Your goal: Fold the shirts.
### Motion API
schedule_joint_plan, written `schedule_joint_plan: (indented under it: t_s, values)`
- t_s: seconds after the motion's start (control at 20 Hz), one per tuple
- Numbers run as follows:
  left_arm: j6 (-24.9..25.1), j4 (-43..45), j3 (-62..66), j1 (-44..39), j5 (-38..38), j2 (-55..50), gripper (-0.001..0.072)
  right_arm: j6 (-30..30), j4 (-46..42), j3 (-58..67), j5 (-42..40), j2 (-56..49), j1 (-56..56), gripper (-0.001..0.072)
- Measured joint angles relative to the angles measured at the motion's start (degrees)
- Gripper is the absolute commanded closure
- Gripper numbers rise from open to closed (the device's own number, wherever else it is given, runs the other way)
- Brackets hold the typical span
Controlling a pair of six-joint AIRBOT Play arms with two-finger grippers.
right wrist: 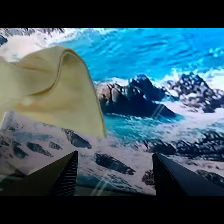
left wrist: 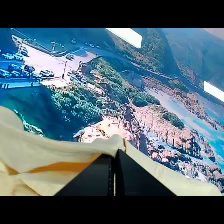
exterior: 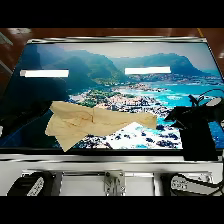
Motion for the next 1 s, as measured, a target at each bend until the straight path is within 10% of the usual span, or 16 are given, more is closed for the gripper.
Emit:
schedule_joint_plan:
  t_s: [0.45,0.6,1.0]
  values:
    - [0.0,-1.0,0.0,0.0,0.2,0.0,0.0672,-0.8,8.6,-3.2,-4.6,-6.8,6.3,0.0142]
    - [0.0,-1.0,0.0,0.0,0.2,0.0,0.0672,0.0,8.5,-3.3,-7.3,-8.3,9.0,0.0651]
    - [8.9,-0.5,11.8,0.0,-1.5,0.0,0.0673,-5.6,12.5,7.1,0.7,-0.4,10.4,0.0655]
